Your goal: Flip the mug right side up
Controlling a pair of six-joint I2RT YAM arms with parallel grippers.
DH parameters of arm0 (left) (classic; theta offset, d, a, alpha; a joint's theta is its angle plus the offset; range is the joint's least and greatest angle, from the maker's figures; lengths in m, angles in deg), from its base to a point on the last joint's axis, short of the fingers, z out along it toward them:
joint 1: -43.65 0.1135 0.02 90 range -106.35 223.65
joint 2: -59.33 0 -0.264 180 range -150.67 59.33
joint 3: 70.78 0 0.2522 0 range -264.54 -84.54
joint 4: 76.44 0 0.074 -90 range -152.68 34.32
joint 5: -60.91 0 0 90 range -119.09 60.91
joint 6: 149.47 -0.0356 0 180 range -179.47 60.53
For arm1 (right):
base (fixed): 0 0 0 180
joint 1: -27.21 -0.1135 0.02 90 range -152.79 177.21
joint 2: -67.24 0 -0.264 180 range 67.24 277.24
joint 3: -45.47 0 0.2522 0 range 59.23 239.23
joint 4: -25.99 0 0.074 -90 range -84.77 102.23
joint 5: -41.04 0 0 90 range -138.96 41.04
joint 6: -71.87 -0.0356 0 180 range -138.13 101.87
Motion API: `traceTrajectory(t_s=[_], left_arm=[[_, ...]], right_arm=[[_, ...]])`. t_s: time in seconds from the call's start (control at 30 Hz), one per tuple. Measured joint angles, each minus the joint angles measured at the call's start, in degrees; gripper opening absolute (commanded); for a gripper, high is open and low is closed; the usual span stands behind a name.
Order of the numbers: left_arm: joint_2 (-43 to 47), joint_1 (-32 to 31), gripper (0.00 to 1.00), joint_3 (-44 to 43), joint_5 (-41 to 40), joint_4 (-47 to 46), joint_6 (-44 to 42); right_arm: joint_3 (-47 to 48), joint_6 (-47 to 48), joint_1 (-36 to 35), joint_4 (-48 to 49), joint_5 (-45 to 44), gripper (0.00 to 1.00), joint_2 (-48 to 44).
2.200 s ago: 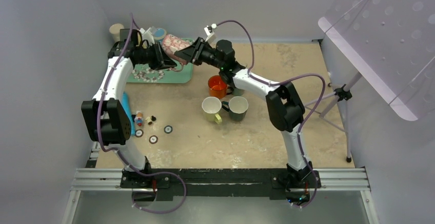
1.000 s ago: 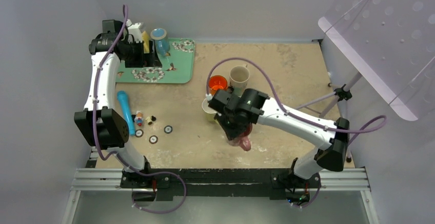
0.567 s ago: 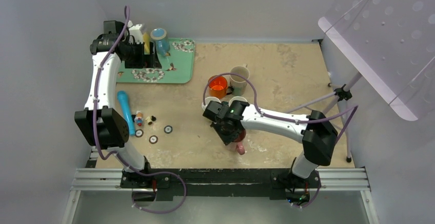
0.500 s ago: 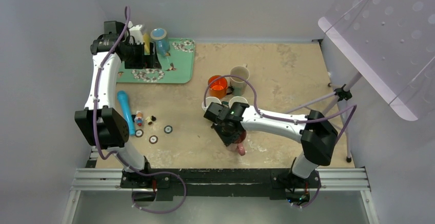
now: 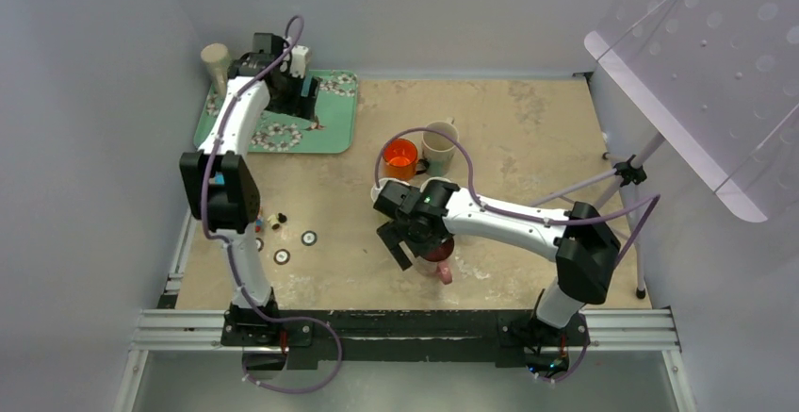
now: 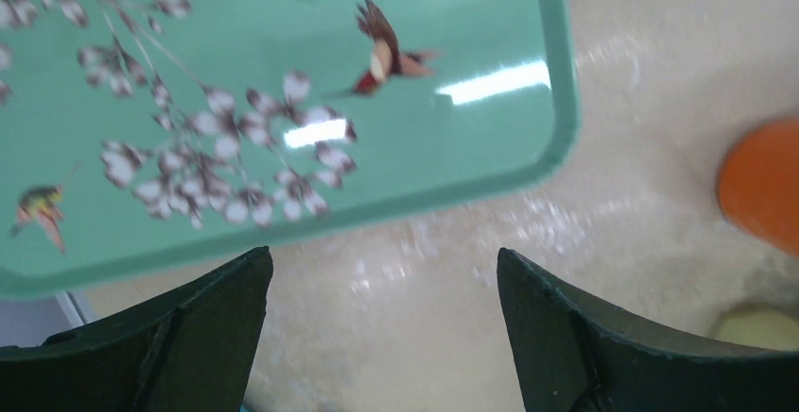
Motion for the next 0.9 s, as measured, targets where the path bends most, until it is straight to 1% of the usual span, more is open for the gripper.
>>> traceTrajectory(t_s=[0.1,0.13,0.2,0.3,0.4,0.5,0.67,0.73,0.8,0.83,0.9], left_arm=[[-10.19,-0.35,0.88,-11.45,-2.25,0.28,-0.94],[-14.12,-0.22,0.9,-16.0,-2.89,-0.07,-1.25],[-19.93,0.04,0.94,-21.62,-3.56,-0.76,-1.86],[-24.98,0.28,0.98,-24.09,-3.56,-1.86,-2.86],[-27.93,0.26,0.99,-25.27,-4.7,-3.72,-3.65],[-30.86,0.22,0.99,-28.33,-7.48,-7.37,-5.16],[-33.29,0.24,0.93,-29.77,-8.11,-14.78,-10.64],[-35.17,0.22,0.84,-31.61,-8.24,-16.85,-12.76],[-36.68,0.15,0.7,-32.72,-8.63,-18.64,-14.49],[-37.05,0.17,0.61,-32.85,-8.72,-19.5,-15.3],[-37.94,0.17,0.37,-33.4,-9.01,-20.94,-16.68]], right_arm=[[4.42,0.0,0.04,-2.58,-2.16,0.98,-0.07],[5.7,-0.02,0.04,-3.15,-2.51,0.98,-0.09],[8.11,-0.15,0.04,-3.8,-3.54,0.98,-0.61],[10.23,-0.13,0.04,-4.2,-3.69,0.98,-2.05],[11.76,-0.11,0.04,-4.59,-3.61,0.98,-2.43],[13.09,0.02,0.02,-5.29,-3.48,0.98,-1.49],[14.29,0.09,0.02,-7.45,-3.54,0.98,-0.55],[15.54,0.2,0.02,-8.83,-3.89,0.98,-0.28],[17.16,0.39,0.02,-10.12,-4.55,0.98,0.17],[17.94,0.55,0.02,-10.69,-4.9,0.98,0.52],[19.8,0.98,0.02,-11.82,-5.51,0.98,1.62]])
